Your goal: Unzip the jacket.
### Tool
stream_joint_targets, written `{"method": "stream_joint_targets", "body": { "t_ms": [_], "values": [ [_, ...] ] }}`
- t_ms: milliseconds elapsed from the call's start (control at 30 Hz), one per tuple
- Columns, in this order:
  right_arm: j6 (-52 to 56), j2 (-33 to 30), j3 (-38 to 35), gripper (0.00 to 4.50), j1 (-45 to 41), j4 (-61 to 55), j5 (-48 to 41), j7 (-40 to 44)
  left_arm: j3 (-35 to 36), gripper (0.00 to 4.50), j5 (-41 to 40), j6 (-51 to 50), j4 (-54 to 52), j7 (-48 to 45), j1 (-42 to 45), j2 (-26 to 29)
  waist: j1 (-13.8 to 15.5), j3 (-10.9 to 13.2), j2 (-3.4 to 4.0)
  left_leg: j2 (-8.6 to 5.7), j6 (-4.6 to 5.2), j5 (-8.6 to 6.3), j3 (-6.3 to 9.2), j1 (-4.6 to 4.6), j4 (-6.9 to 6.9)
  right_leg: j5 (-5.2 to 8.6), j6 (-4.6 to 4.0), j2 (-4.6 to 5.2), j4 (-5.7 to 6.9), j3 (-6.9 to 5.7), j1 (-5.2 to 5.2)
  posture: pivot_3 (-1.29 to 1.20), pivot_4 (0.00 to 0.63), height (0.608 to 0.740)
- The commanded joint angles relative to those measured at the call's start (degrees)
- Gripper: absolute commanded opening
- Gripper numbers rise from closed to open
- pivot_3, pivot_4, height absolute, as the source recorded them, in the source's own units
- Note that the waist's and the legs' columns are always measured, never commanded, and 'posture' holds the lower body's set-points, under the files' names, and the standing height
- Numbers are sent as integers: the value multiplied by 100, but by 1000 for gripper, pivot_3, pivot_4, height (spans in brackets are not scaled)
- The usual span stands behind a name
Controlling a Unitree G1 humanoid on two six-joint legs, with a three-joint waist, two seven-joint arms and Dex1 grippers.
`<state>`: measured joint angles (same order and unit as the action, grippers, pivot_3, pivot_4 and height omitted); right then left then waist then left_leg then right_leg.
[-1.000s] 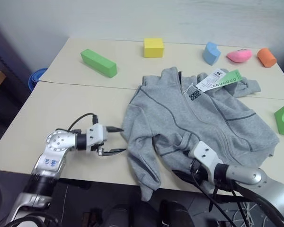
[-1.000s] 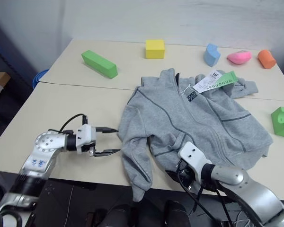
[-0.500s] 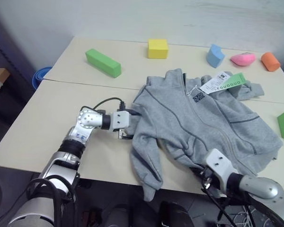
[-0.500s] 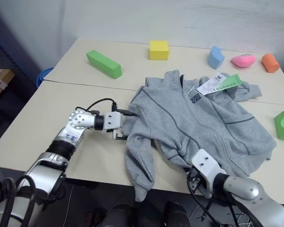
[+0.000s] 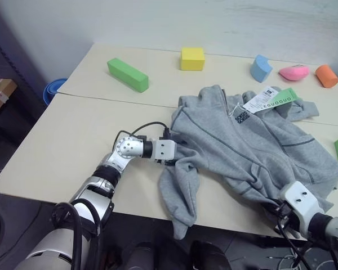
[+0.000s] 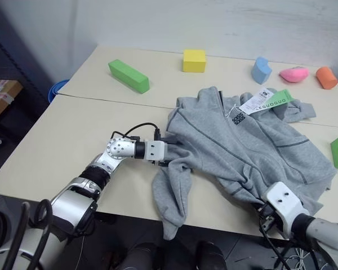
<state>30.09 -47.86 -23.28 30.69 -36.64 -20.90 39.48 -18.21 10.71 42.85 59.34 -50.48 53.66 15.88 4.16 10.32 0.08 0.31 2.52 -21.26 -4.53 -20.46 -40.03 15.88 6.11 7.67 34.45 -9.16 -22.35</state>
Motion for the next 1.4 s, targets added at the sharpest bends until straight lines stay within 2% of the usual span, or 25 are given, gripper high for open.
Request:
{"method": "stream_joint_targets", "body": {
  "t_ms": [33,133,233,333,467,533,633,733,833,900,1033,1133,1200,1300,1400],
  "values": [
    [-647,59,-508,0,365,242,189,439,-91,1913,-177,-366,44,-790,-364,-90,2,-3,4,0,3,-2,-1,1,0,-1,1,0,-3,1,1,0,150,740],
    [-1019,50,-713,0,510,508,379,610,-20,945,-861,-825,-552,-1970,-775,-37,-48,-6,8,2,9,-8,-5,3,1,-1,2,0,-3,4,1,0,150,740],
    [-1252,42,-979,0,459,833,435,733,-25,97,-1894,-1969,-2060,-3305,-1544,336,-144,-10,16,2,7,-13,-7,3,3,-1,2,-2,-4,4,-3,0,150,740],
    [-1454,-19,-1168,0,399,1155,493,903,60,33,-2488,-3181,-3388,-3624,-2137,708,-269,-11,20,11,2,-17,-11,5,8,1,1,-11,-6,7,-5,0,150,740],
    [-1848,-187,-1379,0,289,1833,651,1147,210,33,-3407,-5408,-5317,-3557,-2911,1404,-288,-6,25,20,-2,-15,-14,5,-1,2,3,-15,-7,15,-2,0,150,740],
    [-2121,-297,-1395,0,245,2163,830,1206,236,33,-3780,-6172,-6115,-3505,-3257,1734,-287,-4,31,23,-2,-15,-17,12,-3,2,3,-12,-5,26,0,0,150,740],
    [-2441,-464,-1333,0,63,2709,1144,1127,335,33,-4220,-6885,-7031,-3217,-3734,1997,-277,-2,36,23,-4,-16,-17,15,-2,3,2,-9,-3,75,1,0,150,740],
    [-2609,-554,-1233,0,-144,3103,1367,1008,469,33,-4487,-7174,-7470,-2923,-3983,2002,-262,-2,36,22,-4,-17,-17,14,-3,3,1,-8,-4,80,1,0,150,740],
    [-2663,-548,-1139,0,-304,3169,1364,1078,568,33,-4262,-7075,-7497,-2466,-3980,1956,-263,-1,38,23,-5,-16,-18,14,-3,4,0,-9,-3,81,1,0,150,740],
    [-2686,-499,-1125,0,-361,3132,1276,1143,714,476,-4027,-7110,-7235,-1984,-3763,1944,-261,0,41,23,-6,-16,-22,16,-3,4,0,-11,-3,84,0,0,150,740],
    [-2734,-449,-1124,0,-325,3096,1215,1222,1057,1629,-3786,-6504,-6511,-2153,-3223,2164,-259,0,42,22,-6,-16,-27,15,-4,4,0,-12,-2,84,-3,0,150,740],
    [-2755,-404,-1130,0,-271,3087,1218,1185,1168,2606,-3138,-4950,-5393,-2437,-2572,2302,-253,0,42,22,-6,-16,-36,16,-3,4,0,-15,-3,85,-5,0,150,740],
    [-2768,-352,-1112,0,-264,3070,1187,1159,1079,3231,-2597,-3624,-4448,-2328,-2056,2126,-248,0,42,21,-6,-16,-46,17,-1,4,0,-16,-2,84,-10,0,150,740],
    [-2773,-259,-1063,0,-260,2984,1135,1143,718,3231,-1798,-1664,-3135,-2285,-1409,1755,-213,0,42,15,-5,-16,-55,18,0,2,3,-15,-3,63,-10,0,150,740],
    [-2720,-163,-1008,0,-211,2814,1129,1117,627,3231,-1500,-523,-2090,-1971,-770,1094,-190,2,39,11,2,-20,-67,18,3,-1,9,-11,-4,58,-14,0,150,740]
  ]
}}
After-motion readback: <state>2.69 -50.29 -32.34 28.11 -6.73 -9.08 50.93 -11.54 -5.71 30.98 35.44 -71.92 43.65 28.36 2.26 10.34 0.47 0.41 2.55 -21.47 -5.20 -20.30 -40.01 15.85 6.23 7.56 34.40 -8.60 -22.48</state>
